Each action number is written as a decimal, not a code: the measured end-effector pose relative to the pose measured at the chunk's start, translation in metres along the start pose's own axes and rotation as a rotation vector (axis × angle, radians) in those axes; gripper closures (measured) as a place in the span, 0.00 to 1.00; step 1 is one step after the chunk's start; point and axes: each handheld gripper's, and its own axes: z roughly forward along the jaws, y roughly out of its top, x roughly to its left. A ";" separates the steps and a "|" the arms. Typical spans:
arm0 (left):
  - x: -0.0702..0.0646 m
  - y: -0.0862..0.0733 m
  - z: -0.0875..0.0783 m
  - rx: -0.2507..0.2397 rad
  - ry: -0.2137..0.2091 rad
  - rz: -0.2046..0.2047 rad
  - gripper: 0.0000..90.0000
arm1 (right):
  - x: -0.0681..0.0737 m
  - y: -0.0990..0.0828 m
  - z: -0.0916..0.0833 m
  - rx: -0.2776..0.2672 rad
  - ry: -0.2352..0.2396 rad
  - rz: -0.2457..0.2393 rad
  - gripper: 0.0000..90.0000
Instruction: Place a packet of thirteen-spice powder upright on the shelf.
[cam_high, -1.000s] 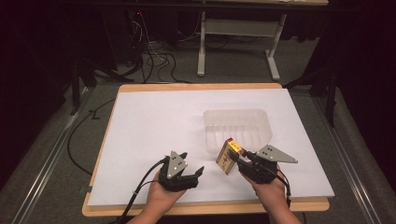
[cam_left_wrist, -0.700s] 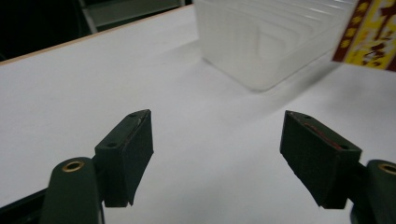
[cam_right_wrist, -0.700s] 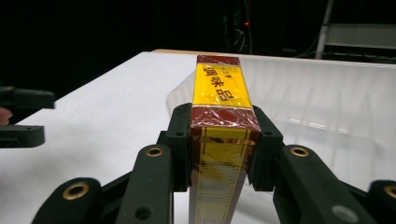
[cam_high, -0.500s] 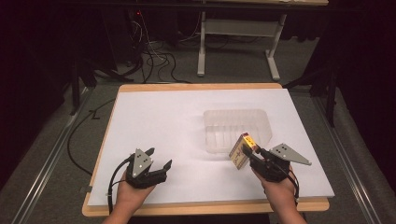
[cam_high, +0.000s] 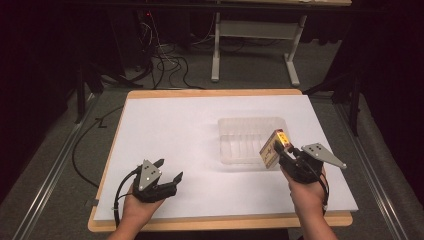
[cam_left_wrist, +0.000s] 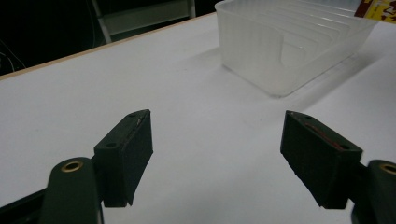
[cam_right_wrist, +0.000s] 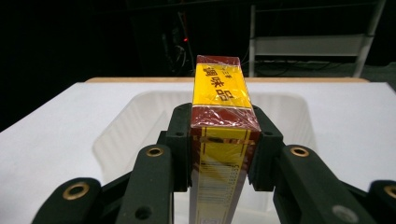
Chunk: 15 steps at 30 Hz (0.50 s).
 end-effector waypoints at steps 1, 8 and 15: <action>0.000 0.000 0.000 0.000 0.001 0.002 0.29 | -0.001 0.006 0.004 -0.008 -0.021 0.003 0.76; -0.001 0.000 -0.002 -0.016 0.016 0.001 0.29 | 0.008 0.021 0.024 -0.024 -0.074 0.003 0.75; 0.000 -0.001 -0.006 -0.027 0.033 -0.003 0.29 | 0.018 0.023 0.048 -0.014 -0.101 -0.003 0.75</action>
